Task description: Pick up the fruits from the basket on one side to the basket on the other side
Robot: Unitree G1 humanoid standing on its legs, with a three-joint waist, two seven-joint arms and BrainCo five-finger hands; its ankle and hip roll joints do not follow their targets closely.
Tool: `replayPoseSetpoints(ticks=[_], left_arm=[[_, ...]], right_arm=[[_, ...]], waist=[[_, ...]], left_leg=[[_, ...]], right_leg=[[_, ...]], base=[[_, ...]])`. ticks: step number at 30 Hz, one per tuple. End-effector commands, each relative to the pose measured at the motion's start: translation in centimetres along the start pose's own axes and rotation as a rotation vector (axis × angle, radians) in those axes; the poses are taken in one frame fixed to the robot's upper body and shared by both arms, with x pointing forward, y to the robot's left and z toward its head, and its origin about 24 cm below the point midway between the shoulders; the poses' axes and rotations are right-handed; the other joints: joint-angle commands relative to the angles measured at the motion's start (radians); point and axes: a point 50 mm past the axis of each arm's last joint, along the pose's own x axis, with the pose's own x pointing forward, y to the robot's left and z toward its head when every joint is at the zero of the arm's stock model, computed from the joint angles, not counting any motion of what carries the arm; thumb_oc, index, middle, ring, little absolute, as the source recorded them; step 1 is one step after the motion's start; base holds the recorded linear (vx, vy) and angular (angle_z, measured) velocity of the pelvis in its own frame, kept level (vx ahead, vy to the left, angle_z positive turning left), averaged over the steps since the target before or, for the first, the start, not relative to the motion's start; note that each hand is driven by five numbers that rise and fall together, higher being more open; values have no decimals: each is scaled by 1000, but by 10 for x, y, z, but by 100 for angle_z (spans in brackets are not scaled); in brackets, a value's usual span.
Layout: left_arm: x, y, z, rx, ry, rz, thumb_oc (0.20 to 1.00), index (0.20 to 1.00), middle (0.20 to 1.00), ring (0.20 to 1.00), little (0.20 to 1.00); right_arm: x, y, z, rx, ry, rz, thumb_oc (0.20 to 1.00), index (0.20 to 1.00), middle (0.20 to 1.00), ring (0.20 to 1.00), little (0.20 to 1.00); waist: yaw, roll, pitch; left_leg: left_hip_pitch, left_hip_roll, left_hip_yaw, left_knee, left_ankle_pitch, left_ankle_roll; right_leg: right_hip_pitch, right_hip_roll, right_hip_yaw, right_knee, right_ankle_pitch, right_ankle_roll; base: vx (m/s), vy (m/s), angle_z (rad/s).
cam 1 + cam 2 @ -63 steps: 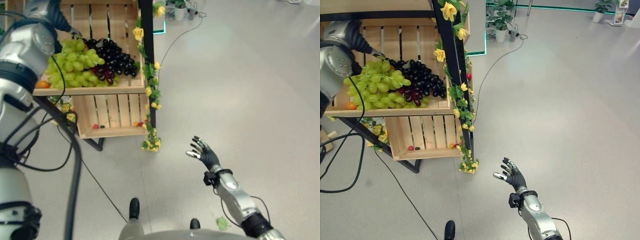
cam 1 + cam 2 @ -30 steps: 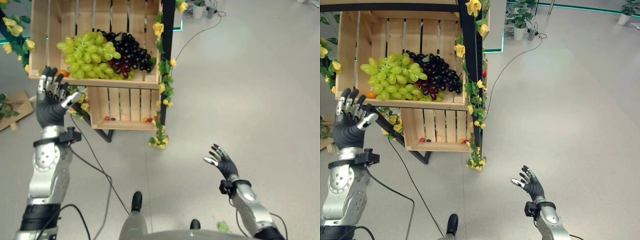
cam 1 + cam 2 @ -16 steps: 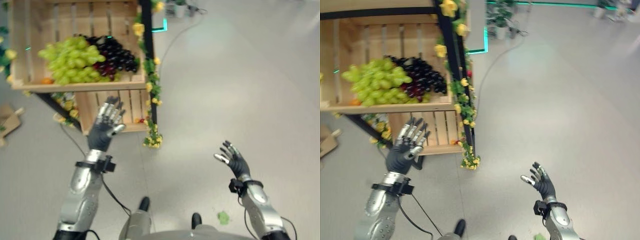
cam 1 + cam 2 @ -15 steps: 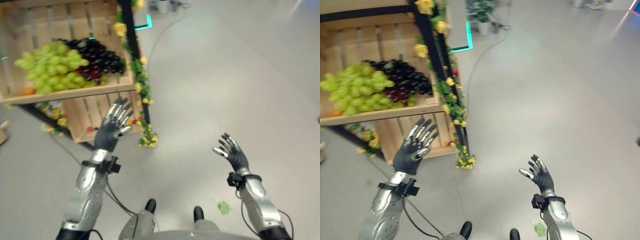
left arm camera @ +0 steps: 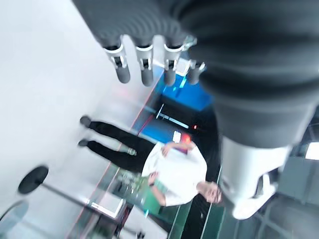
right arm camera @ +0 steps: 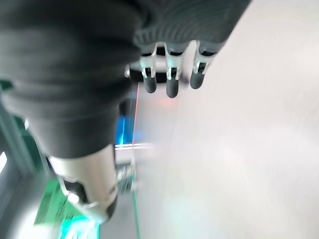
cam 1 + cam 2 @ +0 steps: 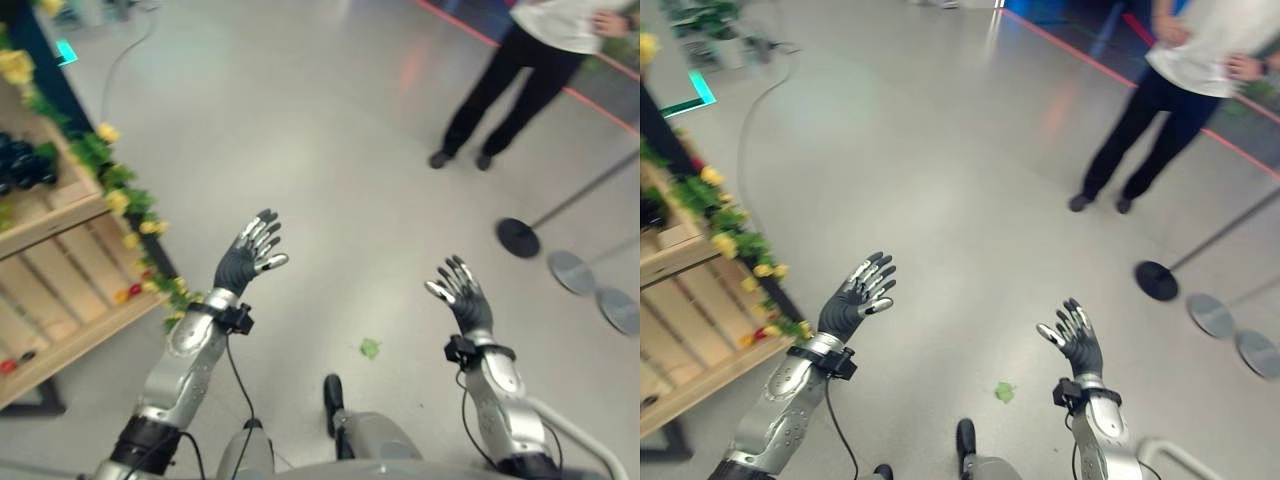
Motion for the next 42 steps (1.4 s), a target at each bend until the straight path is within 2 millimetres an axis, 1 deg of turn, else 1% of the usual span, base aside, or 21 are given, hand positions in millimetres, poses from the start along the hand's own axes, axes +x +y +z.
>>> replayPoseSetpoints(ticks=[1, 2, 4, 6, 11, 12, 13, 15, 16, 17, 18, 19, 20, 24, 25, 27, 30, 34, 36, 39, 42], left_arm=[[-1, -3, 16, 74, -77, -6, 1000, 1000, 1000, 1000, 1000], [-3, 0, 15, 76, -76, 16, 1000, 1000, 1000, 1000, 1000], [-7, 7, 13, 84, -68, 61, 1000, 1000, 1000, 1000, 1000], [-13, 9, 7, 52, -57, 84, 1000, 1000, 1000, 1000, 1000], [-11, 7, 7, -10, -86, 112, 1000, 1000, 1000, 1000, 1000], [-14, 8, 4, -44, -85, 139, 1000, 1000, 1000, 1000, 1000], [-16, 10, 3, -54, -82, 156, 1000, 1000, 1000, 1000, 1000], [-21, 12, 2, -72, -81, 181, 1000, 1000, 1000, 1000, 1000], [-21, 12, 2, -72, -82, 181, 1000, 1000, 1000, 1000, 1000], [-23, 9, -4, -98, -69, 198, 1000, 1000, 1000, 1000, 1000], [-23, 9, -4, -98, -69, 198, 1000, 1000, 1000, 1000, 1000], [-26, 7, -10, -134, -63, 216, 1000, 1000, 1000, 1000, 1000], [-26, 7, -10, -135, -63, 216, 1000, 1000, 1000, 1000, 1000], [-24, 5, -12, -147, -64, 220, 1000, 1000, 1000, 1000, 1000], [-21, 4, -13, -150, -72, 235, 1000, 1000, 1000, 1000, 1000], [-17, 2, -14, -143, -75, 236, 1000, 1000, 1000, 1000, 1000], [-12, 4, -14, -122, -79, 249, 1000, 1000, 1000, 1000, 1000], [-10, 4, -26, -108, -24, 261, 1000, 1000, 1000, 1000, 1000], [-7, 8, -30, -75, 4, 273, 1000, 1000, 1000, 1000, 1000], [-7, 11, -35, -58, 34, 288, 1000, 1000, 1000, 1000, 1000], [-6, 18, -35, -10, 50, 323, 1000, 1000, 1000, 1000, 1000]], right_arm=[[6, -7, 26, -43, -124, -28, 1000, 1000, 1000, 1000, 1000], [7, -6, 25, -48, -117, -32, 1000, 1000, 1000, 1000, 1000], [7, -5, 25, -81, -111, -21, 1000, 1000, 1000, 1000, 1000], [5, -5, 22, -78, -94, -20, 1000, 1000, 1000, 1000, 1000], [8, -8, 36, -103, -143, -5, 1000, 1000, 1000, 1000, 1000], [11, -10, 38, -132, -147, 4, 1000, 1000, 1000, 1000, 1000], [13, -9, 41, -148, -152, 15, 1000, 1000, 1000, 1000, 1000], [14, -7, 46, -177, -165, 52, 1000, 1000, 1000, 1000, 1000], [14, -7, 46, -177, -165, 52, 1000, 1000, 1000, 1000, 1000], [14, -5, 45, -204, -154, 70, 1000, 1000, 1000, 1000, 1000], [14, -5, 45, -204, -154, 69, 1000, 1000, 1000, 1000, 1000], [12, -6, 44, -223, -146, 82, 1000, 1000, 1000, 1000, 1000], [12, -6, 44, -224, -146, 82, 1000, 1000, 1000, 1000, 1000], [13, -11, 45, -231, -150, 64, 1000, 1000, 1000, 1000, 1000], [16, -9, 47, -238, -161, 60, 1000, 1000, 1000, 1000, 1000], [19, -9, 49, -249, -175, 55, 1000, 1000, 1000, 1000, 1000], [24, -9, 53, -250, -189, 44, 1000, 1000, 1000, 1000, 1000], [23, -10, 39, -230, -130, 32, 1000, 1000, 1000, 1000, 1000], [21, -12, 23, -192, -65, 5, 1000, 1000, 1000, 1000, 1000], [21, -10, 18, -186, -48, -4, 1000, 1000, 1000, 1000, 1000], [22, -2, 8, -145, -14, -10, 1000, 1000, 1000, 1000, 1000]], waist=[[-3, 36, -62], [7, 40, -64], [14, 40, -68], [-9, 42, -70], [-48, 88, -60], [-43, 93, -50], [-37, 95, -43], [-26, 89, -19], [-27, 86, -20], [13, 90, 0], [14, 86, -1], [23, 113, 13], [25, 114, 15], [43, 135, 21], [64, 158, 19], [79, 172, 23], [92, 173, 24], [87, 174, 7], [69, 135, -8], [64, 115, -24], [76, 103, -16]], left_leg=[[26, 5, -42, -107, -9, -25], [37, 22, 18, -69, -33, -24], [60, 40, 71, -21, -79, -20], [79, 64, 130, 60, -122, -29], [96, 89, 138, 181, -168, -47], [76, 86, 81, 326, -67, -82], [62, 68, 20, 411, -22, -97], [27, 13, -102, 569, 45, -102], [24, 9, -101, 568, 50, -101], [-35, -152, -216, 593, -7, -90], [-34, -157, -213, 588, -2, -88], [-58, -213, -304, 484, 25, -71], [-54, -212, -302, 483, 24, -71], [-56, -215, -419, 215, -6, -54], [-75, -239, -528, 36, 45, -67], [-100, -245, -631, -81, 127, -90], [-121, -227, -699, -171, 164, -111], [-73, -177, -648, -264, 221, -90], [-47, -184, -571, -273, 197, -59], [-31, -175, -509, -285, 179, -48], [3, -122, -391, -304, 151, -43]], right_leg=[[50, -131, -113, -113, -23, 48], [55, -176, -190, -89, -10, 49], [53, -176, -250, -39, -40, 58], [50, -156, -192, -85, -39, 57], [44, -77, -100, -92, -91, 27], [60, -26, -54, -124, -100, -15], [75, 2, -22, -138, -112, -36], [113, 46, 52, -165, -128, -74], [111, 42, 52, -167, -124, -75], [142, 66, 143, -176, -132, -86], [140, 61, 145, -177, -130, -85], [166, 91, 244, -184, -127, -79], [167, 92, 246, -184, -127, -79], [182, 116, 328, -185, -151, -68], [200, 157, 395, -197, -165, -69], [219, 186, 462, -194, -180, -71], [238, 198, 546, -188, -206, -65], [254, 194, 566, -168, -225, -57], [218, 161, 537, -101, -230, -19], [177, 143, 520, -66, -225, 10], [89, 73, 251, 1, -190, 41]], base=[[-139, -117, -209], [-27, -102, -201], [20, -154, -197], [97, -288, -187], [116, -203, -112], [192, -237, -87], [270, -315, -111], [217, -180, -114], [245, -91, -139], [146, -24, -126], [335, -21, -148], [179, 1, -139], [260, 47, -168], [188, 88, -101], [254, 106, -114], [285, 129, -100], [199, 142, -95], [168, 182, -79], [201, 186, -70], [99, 132, -60], [37, 117, -96]])
